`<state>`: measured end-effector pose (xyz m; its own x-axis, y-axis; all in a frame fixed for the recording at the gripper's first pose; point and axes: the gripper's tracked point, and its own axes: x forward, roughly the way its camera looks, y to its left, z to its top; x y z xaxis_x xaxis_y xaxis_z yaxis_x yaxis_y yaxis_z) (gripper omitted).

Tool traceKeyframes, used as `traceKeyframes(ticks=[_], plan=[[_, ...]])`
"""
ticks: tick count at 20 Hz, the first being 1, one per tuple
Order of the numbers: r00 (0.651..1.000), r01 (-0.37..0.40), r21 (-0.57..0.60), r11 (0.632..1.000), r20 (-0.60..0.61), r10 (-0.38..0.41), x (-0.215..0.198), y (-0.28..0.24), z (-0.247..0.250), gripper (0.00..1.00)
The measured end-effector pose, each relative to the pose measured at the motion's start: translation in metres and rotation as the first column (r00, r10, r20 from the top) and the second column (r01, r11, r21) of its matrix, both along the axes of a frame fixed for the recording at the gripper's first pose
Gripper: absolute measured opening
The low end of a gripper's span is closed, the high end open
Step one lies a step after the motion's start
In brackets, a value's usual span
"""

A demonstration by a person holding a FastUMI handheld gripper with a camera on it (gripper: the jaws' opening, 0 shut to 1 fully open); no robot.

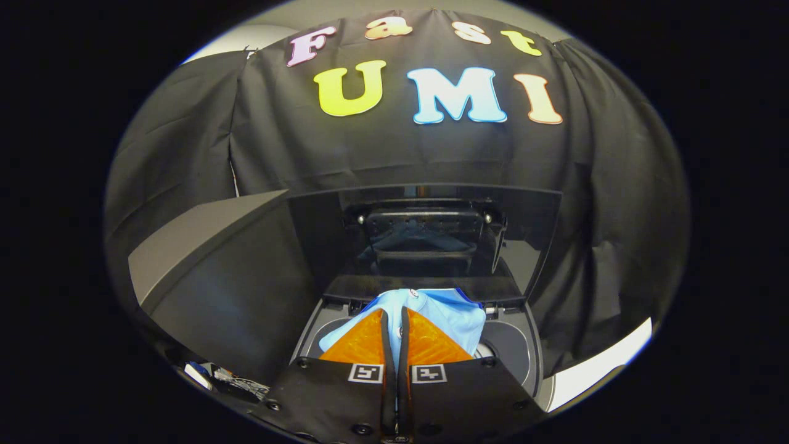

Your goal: Put the clothes into the washing machine and then close the washing machine lid.

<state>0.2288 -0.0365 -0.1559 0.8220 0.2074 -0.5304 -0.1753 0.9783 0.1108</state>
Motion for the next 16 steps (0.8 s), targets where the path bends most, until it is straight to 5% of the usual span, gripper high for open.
traceKeyframes(ticks=[16], plan=[[0.986, 0.049, -0.023, 0.999, -0.158, -0.052, -0.026, -0.004, -0.077, 0.03]])
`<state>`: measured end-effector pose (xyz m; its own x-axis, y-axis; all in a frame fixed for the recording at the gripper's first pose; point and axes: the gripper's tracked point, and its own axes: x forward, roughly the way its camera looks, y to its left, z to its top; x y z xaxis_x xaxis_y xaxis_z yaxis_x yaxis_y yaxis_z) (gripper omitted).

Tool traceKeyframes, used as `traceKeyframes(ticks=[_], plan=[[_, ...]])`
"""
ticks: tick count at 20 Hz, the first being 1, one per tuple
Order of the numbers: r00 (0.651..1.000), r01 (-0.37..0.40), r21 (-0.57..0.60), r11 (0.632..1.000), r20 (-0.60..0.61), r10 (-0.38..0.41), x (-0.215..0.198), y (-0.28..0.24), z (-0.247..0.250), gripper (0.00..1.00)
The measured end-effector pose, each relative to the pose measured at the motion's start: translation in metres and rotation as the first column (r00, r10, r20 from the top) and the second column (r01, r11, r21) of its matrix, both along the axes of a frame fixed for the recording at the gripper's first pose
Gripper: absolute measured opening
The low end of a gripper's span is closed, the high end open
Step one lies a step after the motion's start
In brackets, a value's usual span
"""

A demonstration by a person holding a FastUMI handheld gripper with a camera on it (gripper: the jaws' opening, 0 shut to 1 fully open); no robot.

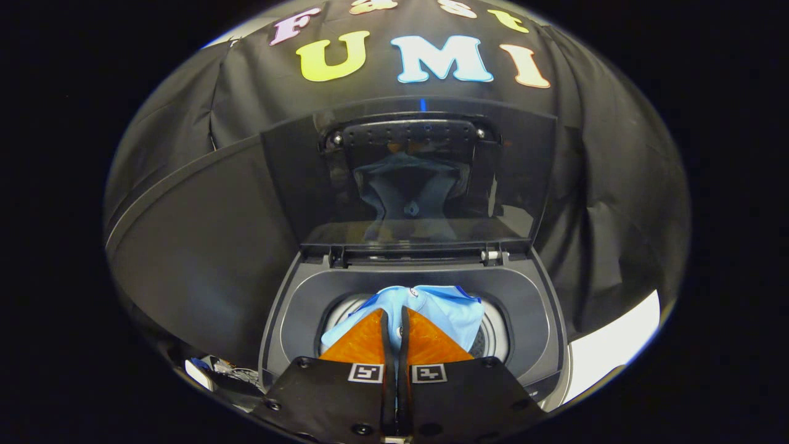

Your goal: Put the clothes into the washing machine and then close the washing machine lid.

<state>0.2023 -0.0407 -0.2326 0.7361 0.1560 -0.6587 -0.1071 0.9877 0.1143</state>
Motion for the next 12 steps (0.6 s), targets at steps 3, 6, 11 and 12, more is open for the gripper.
traceKeyframes(ticks=[3, 6, 11, 12], plan=[[0.999, 0.006, 0.011, 1.0, -0.033, -0.006, -0.005, 0.0, -0.01, 0.05], [0.998, 0.01, 0.001, 1.0, -0.061, -0.01, -0.007, -0.002, -0.018, 0.08], [0.997, 0.057, 0.026, 0.998, -0.057, -0.055, -0.008, -0.01, -0.018, 0.32], [0.997, 0.06, 0.029, 0.998, -0.056, -0.058, -0.006, -0.009, -0.018, 0.41]])
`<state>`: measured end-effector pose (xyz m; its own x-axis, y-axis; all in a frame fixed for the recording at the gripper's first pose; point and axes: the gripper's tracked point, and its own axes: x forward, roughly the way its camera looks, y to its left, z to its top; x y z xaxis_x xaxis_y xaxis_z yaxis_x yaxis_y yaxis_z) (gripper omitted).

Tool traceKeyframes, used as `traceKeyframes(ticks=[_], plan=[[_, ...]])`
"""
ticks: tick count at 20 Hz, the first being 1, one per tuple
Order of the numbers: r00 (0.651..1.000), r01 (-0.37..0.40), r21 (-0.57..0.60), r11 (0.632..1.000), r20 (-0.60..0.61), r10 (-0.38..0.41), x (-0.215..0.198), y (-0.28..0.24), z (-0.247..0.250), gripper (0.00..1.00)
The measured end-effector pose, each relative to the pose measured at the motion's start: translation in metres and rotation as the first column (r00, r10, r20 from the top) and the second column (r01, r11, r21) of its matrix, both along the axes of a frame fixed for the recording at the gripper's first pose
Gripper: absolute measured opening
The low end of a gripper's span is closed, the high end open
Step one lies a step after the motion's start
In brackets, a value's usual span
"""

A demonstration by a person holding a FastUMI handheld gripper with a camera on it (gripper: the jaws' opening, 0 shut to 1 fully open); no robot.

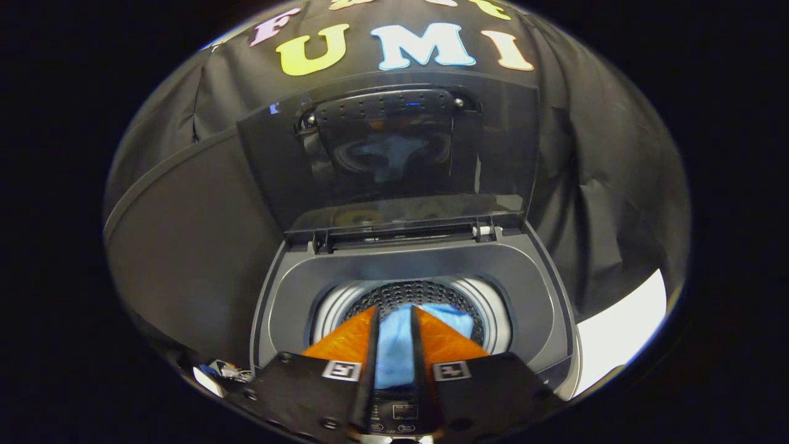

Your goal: Put the clothes into the washing machine and then close the washing machine lid.

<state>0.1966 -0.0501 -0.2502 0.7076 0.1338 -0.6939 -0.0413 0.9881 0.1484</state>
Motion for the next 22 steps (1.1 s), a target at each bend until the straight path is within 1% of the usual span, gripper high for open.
traceKeyframes(ticks=[6, 10, 13, 16, 19, 22], plan=[[1.0, 0.014, -0.012, 1.0, 0.018, -0.013, -0.002, 0.0, 0.004, 0.98], [0.999, 0.008, -0.04, 0.999, 0.049, -0.006, -0.002, -0.002, 0.013, 0.98], [0.996, 0.009, -0.037, 0.999, 0.089, -0.005, 0.002, -0.001, 0.025, 0.98], [0.992, -0.008, -0.051, 0.999, 0.125, 0.015, 0.007, 0.0, 0.039, 0.98], [0.981, -0.012, -0.068, 0.998, 0.19, 0.025, 0.012, -0.001, 0.062, 0.98], [0.961, -0.001, -0.068, 0.998, 0.275, 0.02, 0.021, -0.001, 0.09, 0.98]])
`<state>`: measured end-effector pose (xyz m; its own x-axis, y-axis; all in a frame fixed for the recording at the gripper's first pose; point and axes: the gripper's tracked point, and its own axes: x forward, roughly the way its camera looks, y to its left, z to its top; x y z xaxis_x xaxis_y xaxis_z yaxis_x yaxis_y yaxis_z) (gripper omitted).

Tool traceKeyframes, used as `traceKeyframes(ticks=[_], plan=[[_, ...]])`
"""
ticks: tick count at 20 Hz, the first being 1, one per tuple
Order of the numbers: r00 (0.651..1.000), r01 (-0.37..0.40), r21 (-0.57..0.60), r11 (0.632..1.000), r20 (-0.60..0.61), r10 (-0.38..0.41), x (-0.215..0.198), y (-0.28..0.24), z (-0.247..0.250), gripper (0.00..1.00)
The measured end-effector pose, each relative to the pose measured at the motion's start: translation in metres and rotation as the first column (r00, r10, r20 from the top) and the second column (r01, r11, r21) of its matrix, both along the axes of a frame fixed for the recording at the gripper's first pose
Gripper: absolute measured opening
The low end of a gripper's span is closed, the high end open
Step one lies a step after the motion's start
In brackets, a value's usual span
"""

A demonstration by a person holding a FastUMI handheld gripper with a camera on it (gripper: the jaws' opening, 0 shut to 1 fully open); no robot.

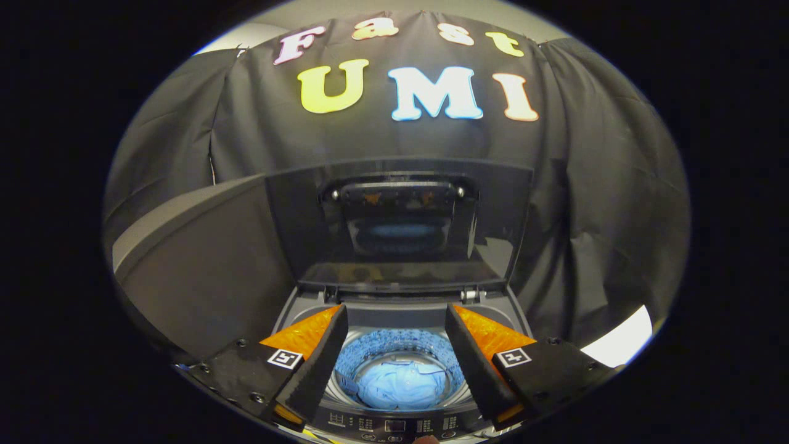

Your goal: Put the clothes into the washing machine and then close the washing machine lid.

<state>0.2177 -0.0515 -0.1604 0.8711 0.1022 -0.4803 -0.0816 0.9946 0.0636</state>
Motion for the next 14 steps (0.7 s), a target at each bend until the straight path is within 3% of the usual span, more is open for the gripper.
traceKeyframes(ticks=[9, 14], plan=[[0.97, -0.009, -0.04, 0.999, 0.241, 0.018, 0.034, 0.006, 0.076, 0.98], [0.952, -0.027, -0.075, 0.997, 0.303, 0.049, 0.068, 0.011, 0.101, 1.0]])
